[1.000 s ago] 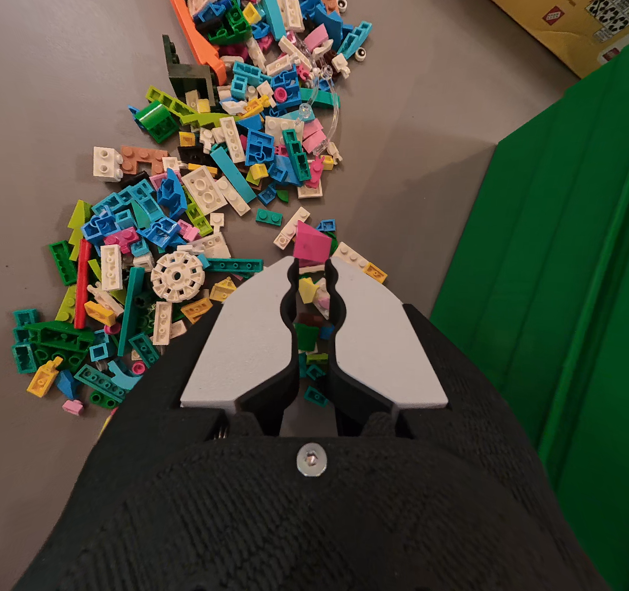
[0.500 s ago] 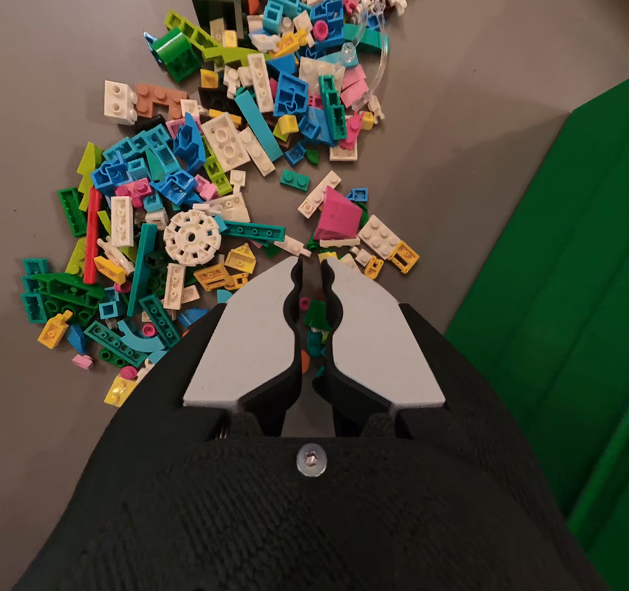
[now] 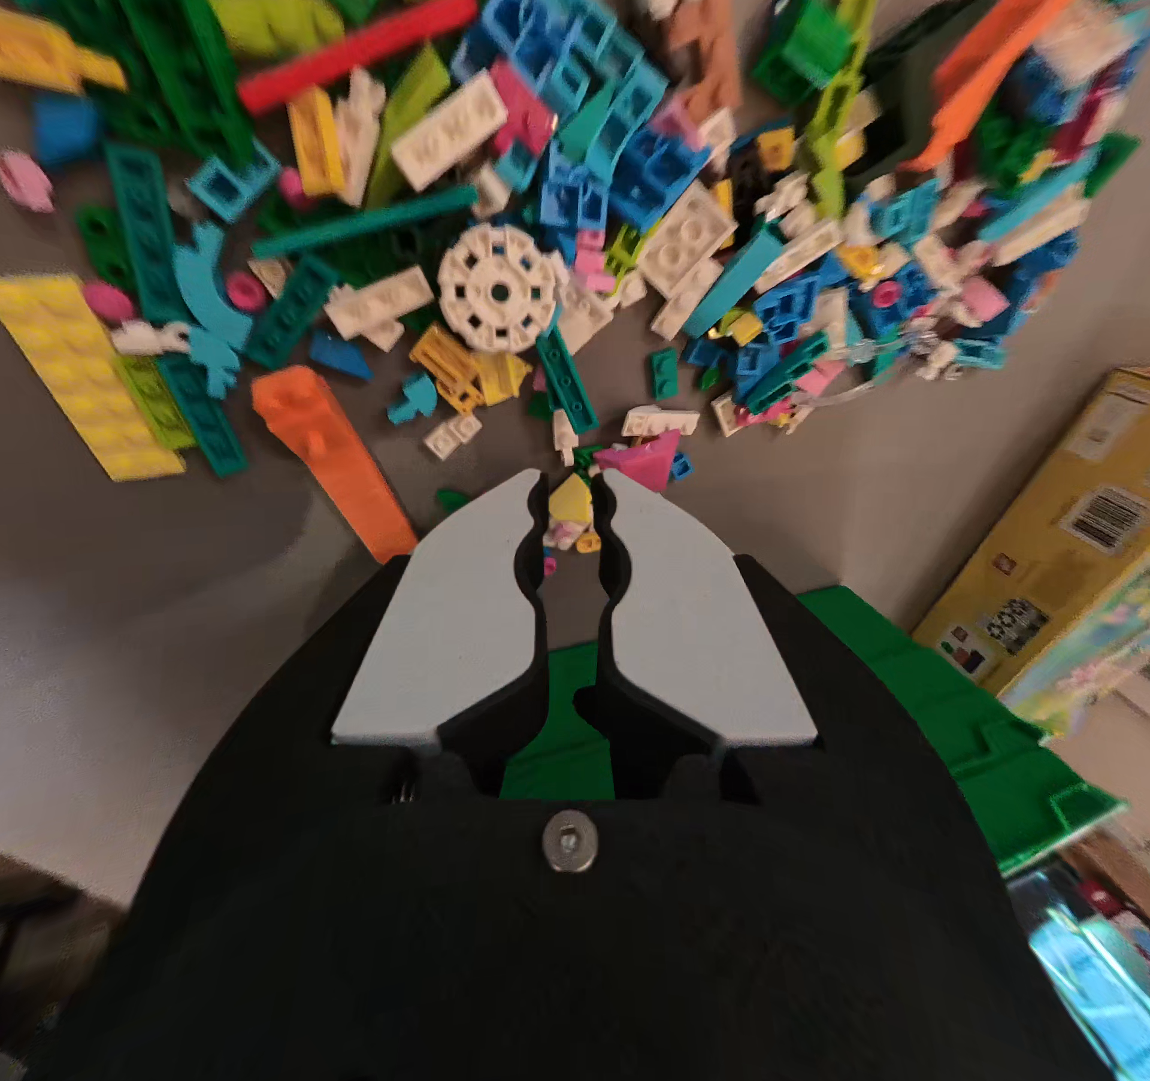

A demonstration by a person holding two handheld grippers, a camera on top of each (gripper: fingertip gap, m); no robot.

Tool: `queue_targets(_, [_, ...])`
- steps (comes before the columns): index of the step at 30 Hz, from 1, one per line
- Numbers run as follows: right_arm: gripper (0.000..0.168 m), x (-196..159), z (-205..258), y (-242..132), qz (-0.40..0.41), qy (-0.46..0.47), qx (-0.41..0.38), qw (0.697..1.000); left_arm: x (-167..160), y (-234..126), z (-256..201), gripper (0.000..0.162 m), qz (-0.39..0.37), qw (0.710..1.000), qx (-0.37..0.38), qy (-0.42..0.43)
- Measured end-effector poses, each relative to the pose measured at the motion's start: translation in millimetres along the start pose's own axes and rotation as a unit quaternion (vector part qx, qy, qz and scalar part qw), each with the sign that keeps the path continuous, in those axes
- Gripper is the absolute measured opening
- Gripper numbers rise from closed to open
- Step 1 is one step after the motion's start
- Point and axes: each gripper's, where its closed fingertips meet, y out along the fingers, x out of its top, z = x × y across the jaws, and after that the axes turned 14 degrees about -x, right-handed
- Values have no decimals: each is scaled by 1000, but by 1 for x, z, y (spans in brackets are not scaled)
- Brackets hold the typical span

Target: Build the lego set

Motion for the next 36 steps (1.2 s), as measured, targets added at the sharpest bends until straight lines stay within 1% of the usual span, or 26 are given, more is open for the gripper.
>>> queue_targets(1, [12, -4, 1, 4, 16, -20, 21, 999, 0, 0, 0, 0, 1, 1000, 1, 1])
queue_targets(4, [15, -5, -1, 14, 18, -52, 52, 997, 0, -1, 2, 0, 1, 1000, 3, 2])
queue_targets(7, [17, 3, 3, 19, -5, -46, 87, 995, -1, -1, 2, 0, 2, 1000, 3, 0])
queue_targets(10, [18, 3, 9, 22, 1, -50, 113, 992, -1, 0, 2, 0, 3, 1000, 2, 1])
queue_targets(13, [17, 6, 8, 22, -2, -55, 115, 992, -1, 0, 1, 0, 3, 1000, 1, 1])
queue_targets(15, [7, 7, 10, 22, -2, -55, 122, 991, -1, 0, 1, 0, 3, 1000, 0, 1])
queue_targets(18, [7, 6, 12, 18, 10, -54, 139, 989, -1, 0, 1, 0, 2, 1000, 1, 1])
queue_targets(20, [7, 8, -1, 11, 16, -49, 118, 992, -1, 0, 1, 0, 2, 1000, 1, 1])
queue_targets(22, [7, 28, -18, -3, -21, -33, 92, 995, -1, 0, 1, 0, 2, 1000, 0, 0])
queue_targets(24, [6, 71, -22, -19, -99, -32, 85, 991, -1, 1, 0, 0, 2, 1000, -2, 0])
queue_targets(25, [6, 94, -19, -26, -135, -43, 90, 986, -1, 1, 0, 0, 2, 1000, -2, 1])
queue_targets(27, [7, 128, -12, -29, -166, -84, 89, 979, 0, 1, 0, 0, 1, 1000, -2, 0])
queue_targets(29, [7, 151, -11, -24, -171, -122, 75, 975, 0, 0, 1, 0, -1, 1000, 0, -1])
queue_targets(32, [7, 174, -16, -15, -174, -129, 64, 974, 1, -1, 2, 0, -2, 1000, 1, -1])
queue_targets(36, [7, 170, -36, 18, -108, -130, 31, 985, 1, 0, 0, 0, -3, 1000, -2, -1])
